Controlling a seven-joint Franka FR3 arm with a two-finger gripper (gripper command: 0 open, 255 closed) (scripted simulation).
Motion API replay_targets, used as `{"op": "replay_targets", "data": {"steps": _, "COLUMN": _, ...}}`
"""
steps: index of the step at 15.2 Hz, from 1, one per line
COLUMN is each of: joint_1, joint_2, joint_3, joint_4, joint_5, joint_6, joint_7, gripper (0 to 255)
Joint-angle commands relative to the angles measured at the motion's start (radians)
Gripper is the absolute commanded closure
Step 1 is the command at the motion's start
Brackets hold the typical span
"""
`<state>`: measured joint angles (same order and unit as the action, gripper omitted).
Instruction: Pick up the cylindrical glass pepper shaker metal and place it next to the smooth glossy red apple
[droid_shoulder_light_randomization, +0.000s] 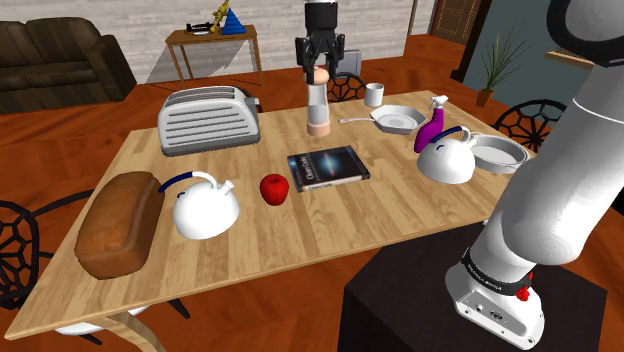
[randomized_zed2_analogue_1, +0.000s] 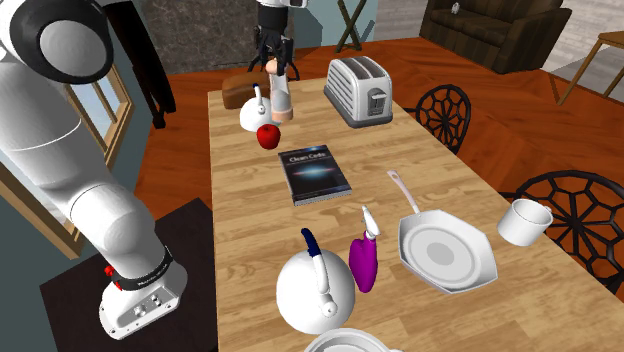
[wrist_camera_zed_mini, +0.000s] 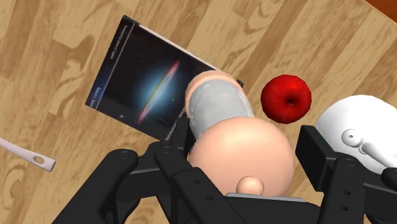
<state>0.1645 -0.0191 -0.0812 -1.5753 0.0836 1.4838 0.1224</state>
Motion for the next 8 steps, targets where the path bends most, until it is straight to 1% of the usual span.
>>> {"op": "replay_targets", "data": {"steps": 1, "joint_1": 0.022, "joint_2": 0.0, "joint_3": 0.023, "joint_4": 0.007, "joint_5": 0.004, "joint_6": -0.003, "joint_7": 0.048, "gripper": 255}}
{"op": "replay_targets", "data": {"steps": 8, "joint_1": 0.104, "joint_2": 0.031, "joint_3": 0.107, "joint_4": 0.077, "joint_5": 0.015, "joint_6": -0.027, "joint_7": 0.216, "gripper": 255}}
